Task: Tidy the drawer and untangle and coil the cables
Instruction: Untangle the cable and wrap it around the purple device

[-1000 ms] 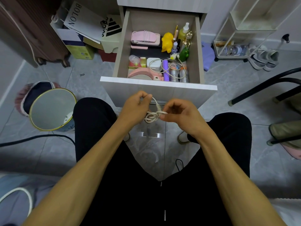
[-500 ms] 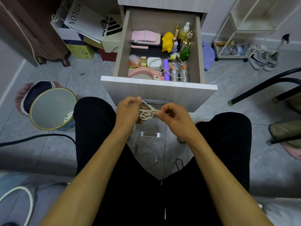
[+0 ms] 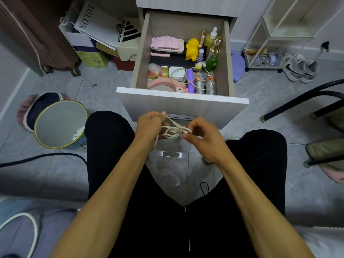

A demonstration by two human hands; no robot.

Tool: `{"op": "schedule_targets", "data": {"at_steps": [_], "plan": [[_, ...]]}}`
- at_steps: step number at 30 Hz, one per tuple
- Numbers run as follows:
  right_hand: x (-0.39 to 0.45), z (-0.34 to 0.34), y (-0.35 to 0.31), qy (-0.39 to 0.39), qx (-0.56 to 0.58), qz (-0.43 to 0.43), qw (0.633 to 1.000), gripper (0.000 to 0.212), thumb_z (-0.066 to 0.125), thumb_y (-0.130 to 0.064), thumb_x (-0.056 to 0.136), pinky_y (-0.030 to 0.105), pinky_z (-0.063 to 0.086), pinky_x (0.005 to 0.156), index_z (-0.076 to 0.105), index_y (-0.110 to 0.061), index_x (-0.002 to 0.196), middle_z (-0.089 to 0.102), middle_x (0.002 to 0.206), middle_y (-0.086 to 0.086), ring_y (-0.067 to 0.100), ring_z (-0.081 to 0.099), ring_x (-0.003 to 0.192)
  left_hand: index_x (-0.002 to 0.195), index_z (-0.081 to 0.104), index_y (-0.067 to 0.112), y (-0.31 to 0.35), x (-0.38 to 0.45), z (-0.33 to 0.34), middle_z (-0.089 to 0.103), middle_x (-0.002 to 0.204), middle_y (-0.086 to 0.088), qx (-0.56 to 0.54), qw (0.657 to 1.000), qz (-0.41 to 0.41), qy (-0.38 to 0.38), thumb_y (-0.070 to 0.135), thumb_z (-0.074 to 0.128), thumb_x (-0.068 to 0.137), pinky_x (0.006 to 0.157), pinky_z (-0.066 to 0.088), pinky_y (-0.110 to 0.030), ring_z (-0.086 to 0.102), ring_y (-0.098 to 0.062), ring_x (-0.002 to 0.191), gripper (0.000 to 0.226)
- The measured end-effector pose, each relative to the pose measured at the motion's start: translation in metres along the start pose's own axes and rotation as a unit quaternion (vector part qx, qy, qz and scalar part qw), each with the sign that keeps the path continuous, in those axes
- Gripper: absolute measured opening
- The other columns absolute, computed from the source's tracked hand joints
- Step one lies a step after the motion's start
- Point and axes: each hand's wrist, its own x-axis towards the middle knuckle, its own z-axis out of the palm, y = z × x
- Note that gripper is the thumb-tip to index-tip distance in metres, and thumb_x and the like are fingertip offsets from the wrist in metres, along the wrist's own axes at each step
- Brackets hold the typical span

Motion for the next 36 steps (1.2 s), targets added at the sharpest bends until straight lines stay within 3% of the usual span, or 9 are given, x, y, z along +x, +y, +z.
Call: {"op": "schedule_targets", "data": {"at_steps": [4,8,11,13,14,23,28,32,36], "plan": [[0.0,-0.002,0.004,0.086,0.08,0.086,0.989,0.022,0.076,-0.006,0.08,0.03,0.052,0.064,0.058,-0.016,0.072,0.066,0.062,-0.005,0.012,0.064,0.062,0.084,0.062,0.004,0.004,-0.005,0.002,0.065,0.063,-0.006,0.072,0.992,0.097,-0.017,0.022,0.056,0.099,0.057,0.06,-0.035,0.066,-0.016,0.055,0.024],[0.004,-0.001,-0.005,0.164,0.157,0.134,0.965,0.017,0.079,-0.005,0.077,0.033,0.057,0.063,0.064,-0.011,0.071,0.068,0.062,0.005,0.017,0.065,0.055,0.084,0.063,0.004,0.001,-0.01,0.002,0.069,0.074,-0.009,0.111,0.981,0.158,0.018,0.024,0.055,0.099,0.052,0.058,-0.03,0.069,-0.014,0.066,0.026],[0.004,0.004,-0.016,0.244,0.186,0.096,0.947,0.02,0.079,-0.002,0.076,0.026,0.051,0.054,0.063,-0.011,0.068,0.064,0.058,0.007,0.017,0.06,0.049,0.088,0.061,0.003,0.002,-0.008,0.008,0.07,0.068,-0.008,-0.061,0.998,0.025,0.02,0.021,0.048,0.102,0.05,0.057,-0.029,0.069,-0.018,0.06,0.026],[0.0,0.003,-0.02,0.266,0.209,0.062,0.939,0.023,0.077,0.003,0.076,0.024,0.049,0.053,0.062,-0.012,0.068,0.064,0.056,0.002,0.015,0.059,0.048,0.089,0.051,0.006,0.008,-0.001,0.005,0.069,0.058,-0.008,-0.22,0.97,-0.099,0.038,0.017,0.04,0.104,0.044,0.054,-0.027,0.066,-0.02,0.048,0.021],[-0.002,0.001,-0.021,0.257,0.213,0.053,0.941,0.023,0.075,0.005,0.076,0.025,0.049,0.053,0.062,-0.012,0.069,0.064,0.056,0.0,0.015,0.059,0.049,0.088,0.047,0.009,0.008,0.004,0.0,0.068,0.056,-0.008,-0.234,0.963,-0.123,0.046,0.016,0.038,0.104,0.042,0.052,-0.026,0.065,-0.02,0.045,0.019],[0.005,-0.01,-0.015,0.183,0.286,0.171,0.925,0.02,0.072,0.006,0.078,0.03,0.057,0.063,0.059,-0.008,0.073,0.062,0.072,0.019,0.018,0.062,0.051,0.089,0.058,0.01,0.002,0.008,-0.01,0.071,0.066,-0.003,-0.05,0.995,-0.05,-0.064,0.022,0.053,0.1,0.051,0.055,-0.027,0.067,-0.018,0.054,0.018],[0.003,-0.017,-0.017,0.178,0.299,0.169,0.922,0.019,0.07,0.006,0.081,0.03,0.058,0.066,0.059,-0.008,0.074,0.065,0.07,0.013,0.018,0.063,0.053,0.116,0.061,0.008,0.004,0.008,-0.007,0.07,0.093,-0.004,0.064,0.995,-0.005,-0.077,0.026,0.057,0.098,0.057,0.055,-0.024,0.069,-0.014,0.062,0.026],[0.004,-0.023,-0.016,0.174,0.307,0.162,0.921,0.009,0.069,0.002,0.083,0.033,0.058,0.072,0.067,-0.007,0.081,0.072,0.076,0.01,0.022,0.066,0.061,0.14,0.043,0.027,0.003,0.004,-0.009,0.067,0.107,0.002,0.182,0.972,0.084,-0.122,0.041,0.057,0.095,0.091,0.052,-0.034,0.065,-0.014,0.099,0.049],[0.006,-0.024,-0.019,0.179,0.328,0.148,0.916,0.008,0.068,0.003,0.084,0.039,0.058,0.078,0.071,-0.004,0.085,0.073,0.079,0.012,0.025,0.067,0.067,0.119,0.064,0.027,0.002,-0.002,-0.006,0.065,0.113,0.012,0.218,0.935,0.172,-0.222,0.037,0.062,0.094,0.101,0.047,-0.035,0.059,-0.007,0.109,0.028]]}}
